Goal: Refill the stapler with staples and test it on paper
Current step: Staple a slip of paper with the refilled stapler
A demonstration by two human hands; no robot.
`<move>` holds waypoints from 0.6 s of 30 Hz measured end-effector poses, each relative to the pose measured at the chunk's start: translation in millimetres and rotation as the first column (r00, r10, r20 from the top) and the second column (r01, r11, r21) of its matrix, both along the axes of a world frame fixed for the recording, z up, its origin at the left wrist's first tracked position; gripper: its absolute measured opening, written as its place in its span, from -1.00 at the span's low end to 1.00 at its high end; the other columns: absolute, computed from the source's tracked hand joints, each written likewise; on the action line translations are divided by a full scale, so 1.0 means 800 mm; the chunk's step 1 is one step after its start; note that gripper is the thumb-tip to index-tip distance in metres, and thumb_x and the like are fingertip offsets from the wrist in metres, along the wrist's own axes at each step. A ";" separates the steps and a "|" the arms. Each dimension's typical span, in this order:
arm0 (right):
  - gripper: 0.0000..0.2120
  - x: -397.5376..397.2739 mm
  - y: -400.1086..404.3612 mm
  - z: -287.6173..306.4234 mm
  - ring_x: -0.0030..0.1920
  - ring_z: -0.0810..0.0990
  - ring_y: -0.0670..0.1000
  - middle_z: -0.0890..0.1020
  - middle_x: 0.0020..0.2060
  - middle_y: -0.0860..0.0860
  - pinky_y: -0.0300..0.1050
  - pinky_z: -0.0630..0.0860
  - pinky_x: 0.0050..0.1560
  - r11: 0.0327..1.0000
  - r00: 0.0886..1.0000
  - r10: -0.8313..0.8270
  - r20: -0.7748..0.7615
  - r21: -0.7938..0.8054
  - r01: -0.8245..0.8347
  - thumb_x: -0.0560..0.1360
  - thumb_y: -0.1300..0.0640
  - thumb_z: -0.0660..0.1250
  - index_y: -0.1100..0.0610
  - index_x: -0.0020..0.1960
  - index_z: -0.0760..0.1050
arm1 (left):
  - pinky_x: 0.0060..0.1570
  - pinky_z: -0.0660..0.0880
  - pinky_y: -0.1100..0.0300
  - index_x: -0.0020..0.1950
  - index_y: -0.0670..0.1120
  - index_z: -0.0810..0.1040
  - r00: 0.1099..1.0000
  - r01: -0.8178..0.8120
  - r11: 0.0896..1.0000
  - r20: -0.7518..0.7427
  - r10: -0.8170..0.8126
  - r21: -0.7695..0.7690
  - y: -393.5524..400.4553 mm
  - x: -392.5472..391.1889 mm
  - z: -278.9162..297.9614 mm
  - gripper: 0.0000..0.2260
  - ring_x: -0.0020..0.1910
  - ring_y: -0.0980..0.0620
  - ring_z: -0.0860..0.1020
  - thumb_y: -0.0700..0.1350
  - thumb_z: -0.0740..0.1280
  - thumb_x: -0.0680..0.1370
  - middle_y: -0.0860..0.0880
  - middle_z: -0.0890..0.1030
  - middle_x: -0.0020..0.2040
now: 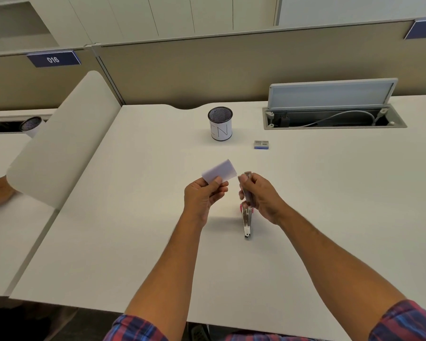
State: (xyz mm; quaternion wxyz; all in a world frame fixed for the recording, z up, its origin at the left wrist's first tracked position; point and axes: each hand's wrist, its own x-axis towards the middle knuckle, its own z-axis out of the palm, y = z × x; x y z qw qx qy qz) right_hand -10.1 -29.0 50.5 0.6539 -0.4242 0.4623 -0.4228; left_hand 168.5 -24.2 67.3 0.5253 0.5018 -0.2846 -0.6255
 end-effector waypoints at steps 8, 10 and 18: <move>-0.66 0.003 0.004 0.001 -0.47 0.37 -0.03 0.69 -0.13 0.17 -0.23 0.24 -0.49 0.996 0.998 0.030 -0.056 -0.077 -0.034 0.62 0.01 0.35 0.17 0.26 0.36 | -0.17 0.55 0.18 0.08 -0.14 0.66 0.996 0.004 1.000 0.085 -0.005 0.010 0.000 0.001 0.000 -0.86 -0.26 0.03 0.63 -0.15 0.45 0.55 -0.07 0.72 -0.12; -0.62 0.004 0.002 -0.002 -0.42 0.37 -0.03 0.66 -0.12 0.15 -0.18 0.29 -0.42 0.998 0.999 0.048 0.017 -0.033 -0.047 0.62 -0.05 0.30 0.15 0.32 0.37 | -0.13 0.48 0.15 0.03 -0.10 0.68 0.993 -0.010 1.000 0.119 0.006 0.028 0.000 0.000 0.000 -0.88 -0.26 0.06 0.61 -0.12 0.48 0.52 -0.01 0.71 -0.15; -0.54 0.008 0.009 -0.002 -0.18 0.51 -0.01 0.67 0.06 0.10 -0.12 0.47 -0.21 0.979 0.983 0.176 -0.045 -0.097 -0.180 0.61 0.06 0.33 0.16 0.45 0.35 | -0.11 0.40 0.12 -0.05 -0.07 0.69 0.990 -0.027 0.999 0.137 0.022 0.037 0.001 0.000 -0.001 -0.94 -0.25 0.06 0.55 -0.12 0.50 0.51 0.05 0.68 -0.21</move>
